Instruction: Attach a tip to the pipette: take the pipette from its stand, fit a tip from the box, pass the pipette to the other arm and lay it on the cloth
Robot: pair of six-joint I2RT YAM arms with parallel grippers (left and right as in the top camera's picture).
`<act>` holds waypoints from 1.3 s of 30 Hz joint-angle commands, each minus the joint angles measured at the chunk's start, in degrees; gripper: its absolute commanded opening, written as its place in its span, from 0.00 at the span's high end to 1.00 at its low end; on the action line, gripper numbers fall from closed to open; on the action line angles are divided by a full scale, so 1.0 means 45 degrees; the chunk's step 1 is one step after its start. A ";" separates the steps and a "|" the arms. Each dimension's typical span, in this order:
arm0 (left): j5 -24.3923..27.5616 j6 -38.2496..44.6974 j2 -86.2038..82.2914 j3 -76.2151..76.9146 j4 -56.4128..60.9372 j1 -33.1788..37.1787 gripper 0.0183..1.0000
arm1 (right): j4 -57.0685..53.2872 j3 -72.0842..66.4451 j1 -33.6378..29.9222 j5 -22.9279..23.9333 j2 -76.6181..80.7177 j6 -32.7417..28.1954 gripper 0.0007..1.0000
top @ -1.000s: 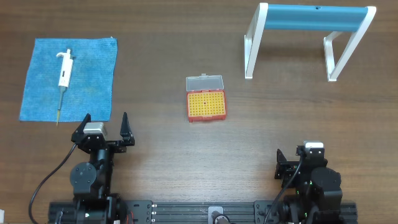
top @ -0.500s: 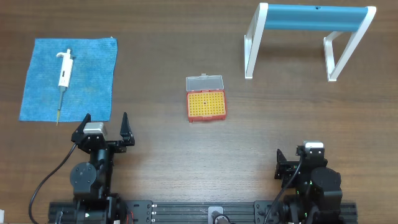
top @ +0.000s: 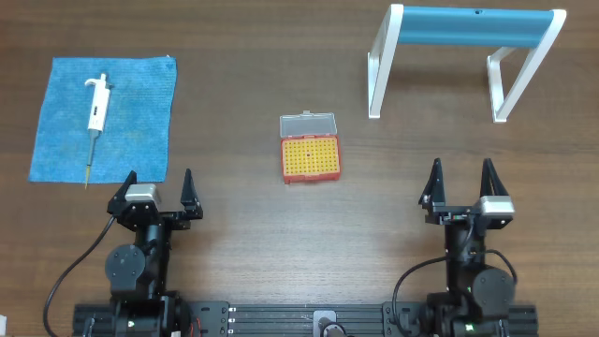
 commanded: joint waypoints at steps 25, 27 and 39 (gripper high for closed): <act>-0.0189 -0.0117 -0.0097 -0.0019 -0.0083 -0.0029 0.00 | -0.3823 -0.0457 -0.0583 -0.0087 -0.0325 -0.0515 0.21; -0.0189 -0.0117 -0.0097 -0.0019 -0.0083 -0.0029 0.00 | -0.3823 -0.0457 -0.0583 -0.0087 -0.0325 -0.0515 0.21; -0.0189 -0.0117 -0.0097 -0.0019 -0.0083 -0.0029 0.00 | -0.3827 -0.0457 -0.0578 -0.0087 -0.0321 -0.0515 0.21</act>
